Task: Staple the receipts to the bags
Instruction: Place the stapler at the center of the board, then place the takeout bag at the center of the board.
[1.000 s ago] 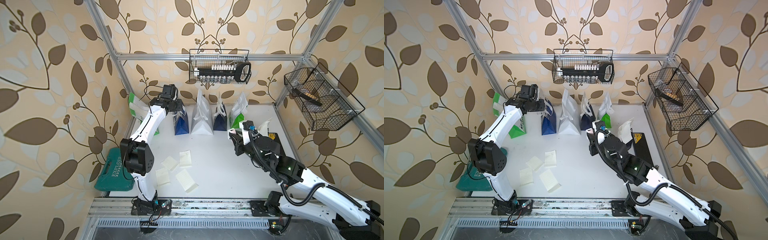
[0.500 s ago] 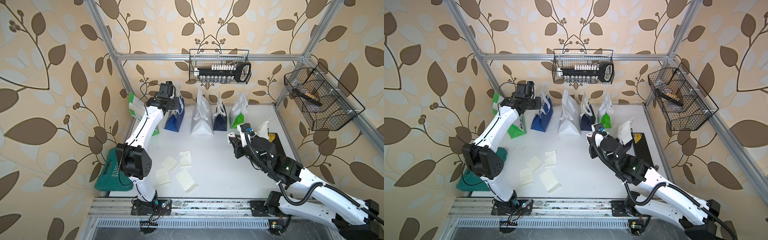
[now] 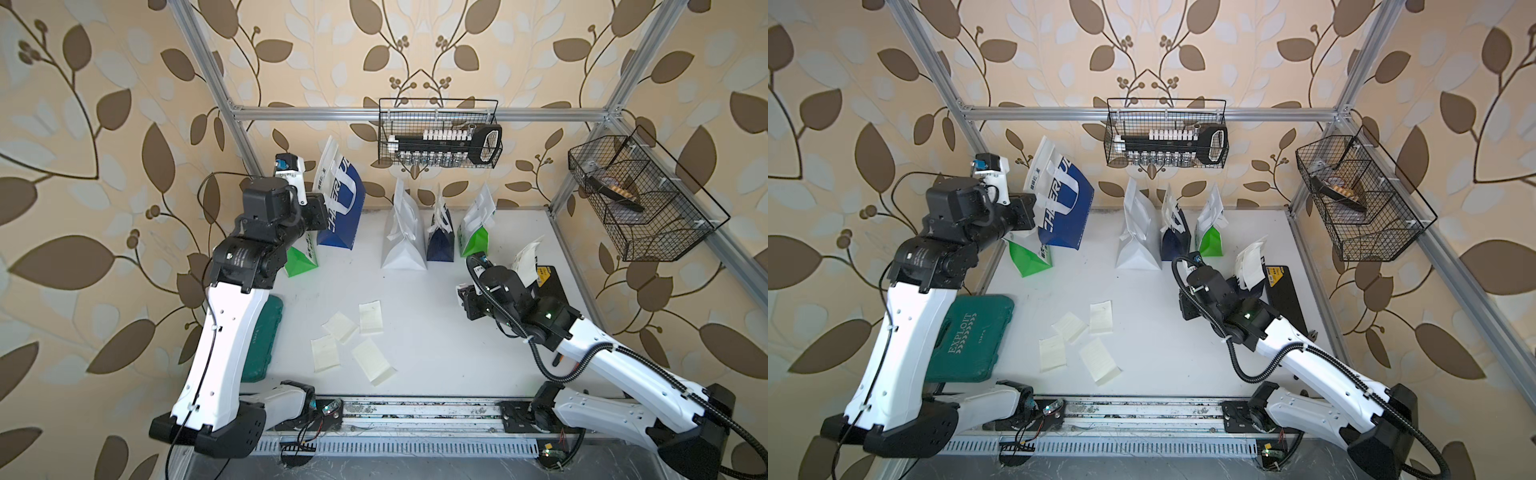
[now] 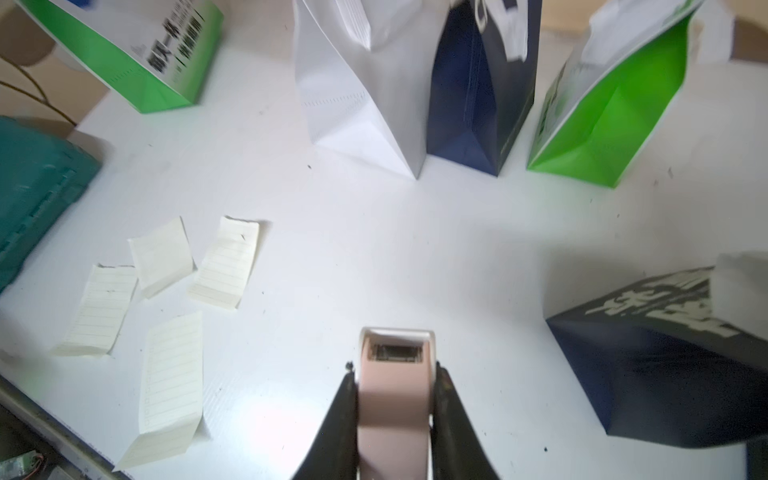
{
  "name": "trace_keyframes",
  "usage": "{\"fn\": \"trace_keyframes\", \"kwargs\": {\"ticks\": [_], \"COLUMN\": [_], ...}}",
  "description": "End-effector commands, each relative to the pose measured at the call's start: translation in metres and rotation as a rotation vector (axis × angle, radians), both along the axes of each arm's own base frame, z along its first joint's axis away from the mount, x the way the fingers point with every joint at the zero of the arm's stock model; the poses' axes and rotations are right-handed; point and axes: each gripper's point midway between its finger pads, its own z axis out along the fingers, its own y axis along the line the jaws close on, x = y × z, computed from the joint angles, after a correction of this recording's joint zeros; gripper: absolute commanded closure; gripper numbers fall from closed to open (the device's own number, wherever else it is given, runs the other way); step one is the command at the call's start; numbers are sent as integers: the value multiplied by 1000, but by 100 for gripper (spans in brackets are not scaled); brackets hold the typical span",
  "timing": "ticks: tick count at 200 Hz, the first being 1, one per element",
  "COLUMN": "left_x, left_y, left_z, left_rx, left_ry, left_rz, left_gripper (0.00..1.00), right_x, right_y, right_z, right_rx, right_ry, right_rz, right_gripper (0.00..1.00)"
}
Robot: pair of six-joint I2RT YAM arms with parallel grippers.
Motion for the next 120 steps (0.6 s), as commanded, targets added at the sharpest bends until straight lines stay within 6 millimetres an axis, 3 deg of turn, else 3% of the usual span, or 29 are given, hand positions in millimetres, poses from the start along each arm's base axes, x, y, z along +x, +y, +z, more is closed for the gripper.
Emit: {"fn": "trace_keyframes", "kwargs": {"ticks": [1, 63, 92, 120], "left_x": [-18, -70, -85, -100], "left_y": [-22, -68, -79, -87], "left_z": [-2, -7, -20, -33], "left_rx": [-42, -76, -78, -83], "left_ry": [11, 3, 30, 75], "left_rz": [-132, -404, -466, -523], "left_gripper": [100, 100, 100, 100], "right_x": [-10, -4, -3, -1], "right_y": [-8, -60, -72, -72], "right_z": [-41, -123, -138, -145], "right_rx": [-9, -190, -220, -206], "right_ry": [204, 450, 470, 474], "right_rz": [-12, -163, -204, -220], "right_gripper": [100, 100, 100, 94]}}
